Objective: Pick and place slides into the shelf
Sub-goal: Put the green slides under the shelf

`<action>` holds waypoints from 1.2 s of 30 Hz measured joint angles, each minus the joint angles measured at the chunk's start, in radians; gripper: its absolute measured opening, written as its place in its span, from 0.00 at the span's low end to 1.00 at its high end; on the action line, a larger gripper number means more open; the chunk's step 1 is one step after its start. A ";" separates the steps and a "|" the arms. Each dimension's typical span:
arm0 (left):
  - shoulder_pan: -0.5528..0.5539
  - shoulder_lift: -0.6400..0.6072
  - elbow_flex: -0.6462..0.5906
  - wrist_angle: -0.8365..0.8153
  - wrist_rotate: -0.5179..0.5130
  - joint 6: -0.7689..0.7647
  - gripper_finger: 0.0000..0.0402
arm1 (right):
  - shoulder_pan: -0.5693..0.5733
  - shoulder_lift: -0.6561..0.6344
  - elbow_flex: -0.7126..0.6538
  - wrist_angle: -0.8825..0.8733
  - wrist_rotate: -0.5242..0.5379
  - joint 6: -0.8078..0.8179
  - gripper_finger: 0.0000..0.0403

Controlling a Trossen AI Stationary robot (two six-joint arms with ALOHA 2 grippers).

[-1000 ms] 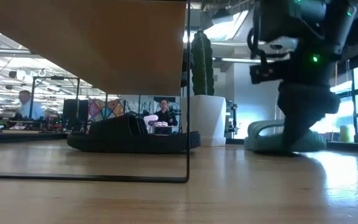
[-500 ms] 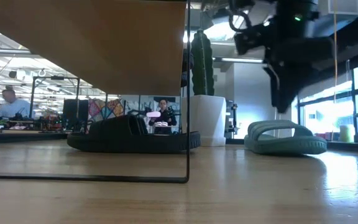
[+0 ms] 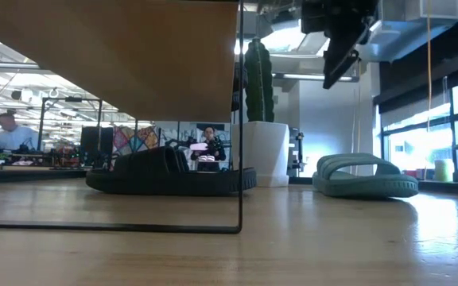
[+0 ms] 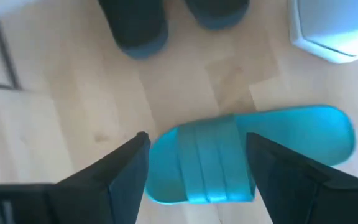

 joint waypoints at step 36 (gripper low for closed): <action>0.000 -0.002 -0.001 -0.001 0.000 -0.025 0.50 | -0.543 -0.035 -0.505 0.399 -0.580 -0.452 0.65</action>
